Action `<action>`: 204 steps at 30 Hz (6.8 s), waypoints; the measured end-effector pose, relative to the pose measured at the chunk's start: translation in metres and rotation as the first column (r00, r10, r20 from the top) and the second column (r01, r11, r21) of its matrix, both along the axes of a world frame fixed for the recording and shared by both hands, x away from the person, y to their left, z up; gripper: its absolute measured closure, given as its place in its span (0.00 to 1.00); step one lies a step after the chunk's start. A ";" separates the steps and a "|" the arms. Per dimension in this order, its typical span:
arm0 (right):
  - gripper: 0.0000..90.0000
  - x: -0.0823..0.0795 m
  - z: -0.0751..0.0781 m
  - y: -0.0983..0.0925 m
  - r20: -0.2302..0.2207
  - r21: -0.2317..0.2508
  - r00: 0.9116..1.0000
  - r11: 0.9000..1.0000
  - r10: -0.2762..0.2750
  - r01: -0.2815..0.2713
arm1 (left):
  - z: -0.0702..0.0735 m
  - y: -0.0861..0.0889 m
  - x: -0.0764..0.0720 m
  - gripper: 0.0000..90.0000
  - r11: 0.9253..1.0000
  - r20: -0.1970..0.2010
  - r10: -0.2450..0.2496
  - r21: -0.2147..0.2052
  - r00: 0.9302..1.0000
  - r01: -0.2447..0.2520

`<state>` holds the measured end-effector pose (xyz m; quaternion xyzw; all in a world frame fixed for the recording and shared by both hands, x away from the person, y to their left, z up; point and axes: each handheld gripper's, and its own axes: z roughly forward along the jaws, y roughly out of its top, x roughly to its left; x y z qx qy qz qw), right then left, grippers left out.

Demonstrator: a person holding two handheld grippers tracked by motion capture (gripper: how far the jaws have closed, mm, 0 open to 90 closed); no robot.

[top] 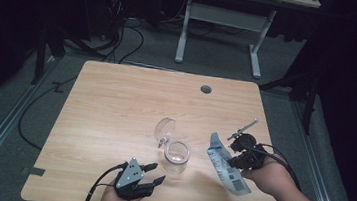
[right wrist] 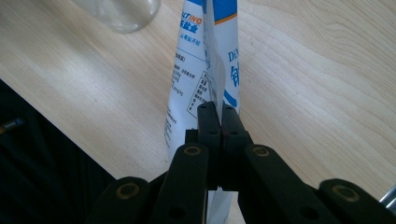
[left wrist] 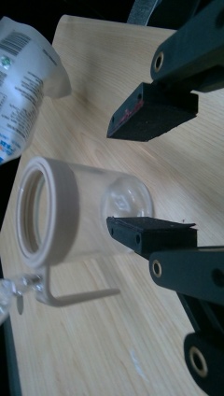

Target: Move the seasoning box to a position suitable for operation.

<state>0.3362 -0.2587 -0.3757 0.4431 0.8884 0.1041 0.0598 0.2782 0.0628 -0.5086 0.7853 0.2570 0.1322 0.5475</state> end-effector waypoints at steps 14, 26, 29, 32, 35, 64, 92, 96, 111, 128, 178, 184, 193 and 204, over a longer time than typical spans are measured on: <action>1.00 -0.006 0.011 0.007 0.016 -0.003 0.999 0.999 0.037 -0.037 | 0.014 -0.055 -0.002 0.56 0.994 0.018 -0.111 -0.014 0.994 0.111; 1.00 -0.011 0.014 0.018 0.022 -0.033 0.999 0.999 0.036 -0.035 | 0.015 -0.082 -0.006 0.55 0.984 0.053 -0.174 -0.017 0.983 0.175; 1.00 -0.014 0.016 0.022 0.015 -0.026 0.999 0.999 0.042 -0.042 | 0.007 -0.082 -0.012 0.54 0.983 0.065 -0.184 0.013 0.981 0.184; 1.00 -0.014 0.017 0.024 0.017 -0.023 0.999 0.999 0.045 -0.045 | 0.003 -0.082 -0.011 0.54 0.982 0.061 -0.188 0.019 0.980 0.187; 1.00 -0.016 0.018 0.028 0.019 -0.019 0.998 0.998 0.057 -0.057 | -0.001 -0.082 -0.012 0.53 0.981 0.050 -0.195 0.017 0.979 0.195; 1.00 -0.021 0.026 0.065 0.002 0.000 0.995 0.995 0.100 -0.100 | -0.013 -0.095 -0.014 0.42 0.972 0.041 -0.234 -0.001 0.971 0.234; 1.00 -0.023 0.037 0.088 0.022 0.018 0.992 0.992 0.126 -0.126 | -0.007 -0.114 -0.015 0.48 0.980 0.059 -0.197 -0.005 0.979 0.197; 1.00 -0.022 0.038 0.087 0.028 0.025 0.992 0.992 0.120 -0.121 | -0.006 -0.112 -0.016 0.60 0.986 0.073 -0.168 0.002 0.983 0.168; 1.00 -0.019 0.035 0.088 0.018 0.017 0.993 0.993 0.119 -0.119 | -0.003 -0.115 -0.024 0.67 0.989 0.083 -0.148 0.029 0.985 0.146; 1.00 -0.009 0.042 0.090 0.065 0.010 0.988 0.990 0.138 -0.139 | 0.008 -0.115 -0.018 0.68 0.991 0.082 -0.134 0.017 0.988 0.133; 1.00 0.001 0.041 0.099 0.056 -0.001 0.978 0.980 0.201 -0.201 | 0.013 -0.115 -0.017 0.66 0.989 0.077 -0.147 -0.003 0.986 0.147; 1.00 0.002 0.043 0.099 0.062 -0.001 0.977 0.979 0.203 -0.204 | 0.015 -0.115 -0.017 0.66 0.988 0.082 -0.151 -0.006 0.985 0.152; 1.00 0.002 0.044 0.102 0.061 -0.010 0.975 0.977 0.214 -0.214 | 0.015 -0.114 -0.017 0.65 0.988 0.083 -0.151 -0.010 0.985 0.153; 1.00 0.004 0.044 0.102 0.062 -0.008 0.976 0.978 0.210 -0.210 | 0.017 -0.114 -0.016 0.65 0.987 0.080 -0.156 -0.012 0.985 0.158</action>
